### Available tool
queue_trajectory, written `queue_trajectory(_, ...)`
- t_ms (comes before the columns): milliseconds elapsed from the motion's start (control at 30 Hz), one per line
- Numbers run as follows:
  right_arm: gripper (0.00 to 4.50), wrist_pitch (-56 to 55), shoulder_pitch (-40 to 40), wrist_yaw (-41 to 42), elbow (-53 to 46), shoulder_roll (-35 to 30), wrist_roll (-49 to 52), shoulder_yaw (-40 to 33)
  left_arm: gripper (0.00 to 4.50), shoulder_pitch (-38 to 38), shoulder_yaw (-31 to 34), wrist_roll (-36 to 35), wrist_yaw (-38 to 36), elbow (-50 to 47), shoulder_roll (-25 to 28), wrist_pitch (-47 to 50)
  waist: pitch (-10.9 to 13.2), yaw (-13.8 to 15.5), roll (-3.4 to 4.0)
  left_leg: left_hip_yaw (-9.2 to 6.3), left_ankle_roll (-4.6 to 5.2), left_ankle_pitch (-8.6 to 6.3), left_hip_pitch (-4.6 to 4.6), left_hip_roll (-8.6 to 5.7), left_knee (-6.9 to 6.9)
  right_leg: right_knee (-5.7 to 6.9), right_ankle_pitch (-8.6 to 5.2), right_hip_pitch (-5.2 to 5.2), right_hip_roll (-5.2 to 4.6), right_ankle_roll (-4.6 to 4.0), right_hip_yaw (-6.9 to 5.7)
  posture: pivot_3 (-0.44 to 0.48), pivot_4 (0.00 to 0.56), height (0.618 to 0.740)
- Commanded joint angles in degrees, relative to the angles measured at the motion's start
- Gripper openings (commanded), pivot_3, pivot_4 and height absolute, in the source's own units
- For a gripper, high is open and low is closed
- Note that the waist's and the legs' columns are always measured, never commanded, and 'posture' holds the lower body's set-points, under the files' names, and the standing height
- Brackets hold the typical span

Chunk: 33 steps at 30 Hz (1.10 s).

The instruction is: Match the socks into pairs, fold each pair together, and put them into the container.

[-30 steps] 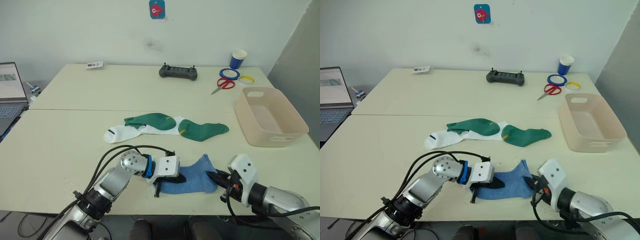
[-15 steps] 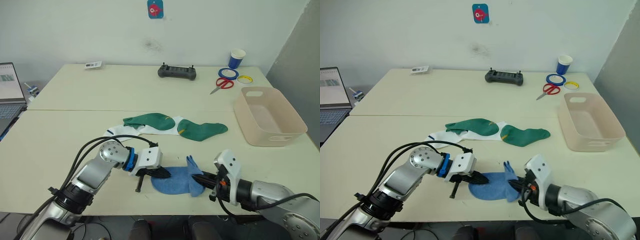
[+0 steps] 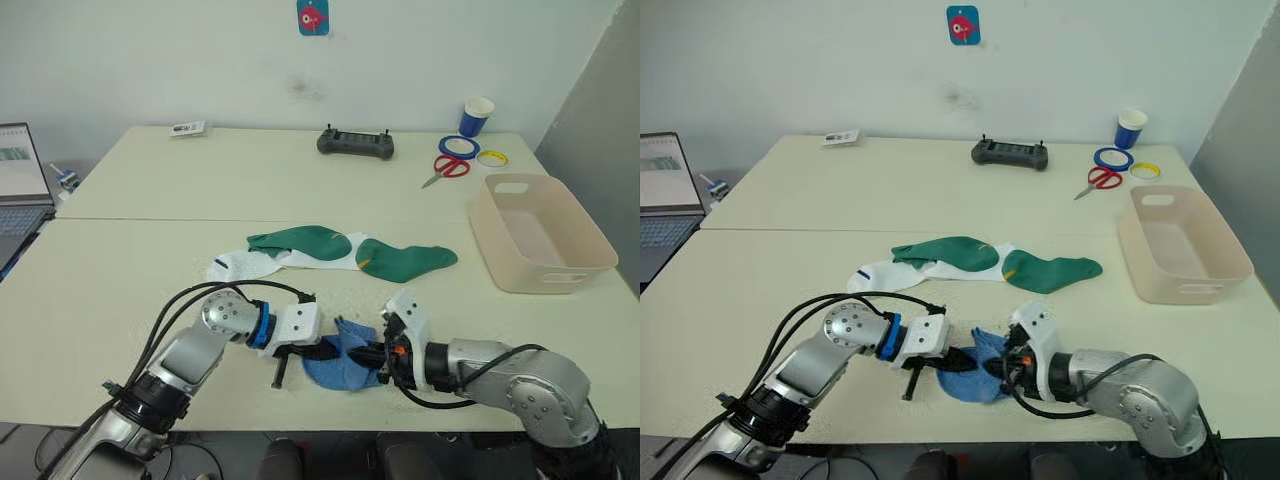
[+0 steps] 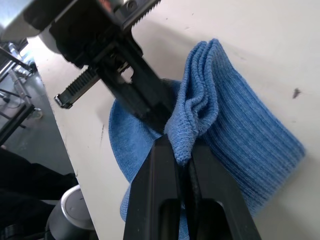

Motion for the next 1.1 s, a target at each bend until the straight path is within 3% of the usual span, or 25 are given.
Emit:
queue_trajectory(33, 0.63, 0.0, -2.1, -0.7, -0.7, 1.6, 0.7, -0.6, 0.00, -0.6, 3.8, -0.9, 0.5, -0.2, 2.1, 0.4, 0.0, 0.0, 0.02, -0.01, 0.00, 0.00, 0.00, 0.00, 0.00, 0.01, 0.00, 0.00, 0.00, 0.00, -0.01, 0.000, 0.150, 0.740)
queue_trajectory(67, 0.78, 0.6, -2.6, -0.8, -1.3, 1.9, 1.4, -1.3, 0.00, -0.4, 4.5, -1.2, 0.6, -0.3, 2.6, 0.8, 0.0, -0.1, 0.03, 0.00, 0.00, 0.00, 0.00, 0.00, 0.00, 0.01, 0.00, -0.01, 0.00, 0.00, 0.00, 0.000, 0.150, 0.740)
queue_trajectory(167, 1.83, 3.3, -4.3, -1.1, -4.5, 2.4, 4.9, -5.1, 0.00, 0.2, 6.8, -1.9, 1.0, -0.3, 4.0, 1.8, 0.0, -0.3, 0.04, 0.00, 0.00, 0.00, 0.00, 0.00, 0.00, 0.01, 0.00, 0.00, -0.01, 0.00, 0.00, 0.000, 0.150, 0.740)
queue_trajectory(400, 4.30, 3.4, -4.8, -1.2, -9.3, -0.4, 10.1, -11.8, 0.00, -3.1, 10.8, -4.7, 5.1, -0.2, 0.4, 4.7, 0.1, -0.1, 0.05, -0.02, 0.00, 0.00, -0.03, 0.00, -0.01, -0.02, 0.00, 0.00, -0.01, 0.00, -0.02, 0.000, 0.150, 0.740)
queue_trajectory(500, 4.49, -1.2, -2.2, -3.0, -9.6, -3.9, 3.9, -9.7, 0.00, -6.4, 11.4, -8.2, 4.8, -1.5, -2.0, 7.5, 0.1, 0.1, -0.01, -0.02, 0.00, 0.00, -0.04, -0.02, 0.00, -0.02, 0.00, 0.00, -0.02, 0.01, -0.03, 0.000, 0.150, 0.740)
queue_trajectory(667, 2.91, -11.0, 0.8, -3.1, -5.9, -7.5, -7.4, 1.2, 0.00, -6.8, 7.2, -10.1, -0.9, -6.5, -1.4, 9.1, 0.1, -0.8, -0.03, 0.04, 0.00, 0.00, -0.01, -0.02, -0.03, -0.03, 0.00, -0.01, -0.01, 0.01, 0.02, 0.000, 0.150, 0.740)
queue_trajectory(800, 1.44, -17.9, 0.8, -1.4, -2.2, -9.0, -14.8, 9.5, 0.00, -5.0, 3.3, -7.2, -3.7, -6.5, 0.3, 6.0, 0.1, -1.1, -0.03, 0.02, 0.00, 0.00, 0.04, 0.03, -0.10, -0.02, -0.03, -0.03, 0.06, -0.03, 0.03, 0.000, 0.150, 0.740)
queue_trajectory(933, 0.06, -20.7, 0.2, 0.2, 0.0, -9.0, -18.6, 13.3, 0.00, -2.9, 0.1, -3.1, -3.7, -4.8, 1.5, 3.0, 0.1, -0.9, -0.04, -0.01, 0.00, 0.00, 0.03, 0.03, -0.12, -0.01, -0.03, -0.04, 0.06, -0.04, 0.01, 0.000, 0.150, 0.740)
queue_trajectory(1100, 0.02, -21.9, 0.1, 1.6, 3.2, -8.7, -22.3, 17.0, 0.00, -0.9, -1.9, 1.6, -3.3, -1.4, 2.6, -1.0, 0.2, -0.9, -0.09, 0.00, 0.00, 0.00, 0.03, 0.01, -0.09, -0.02, -0.03, -0.02, 0.03, -0.04, 0.01, 0.000, 0.150, 0.740)
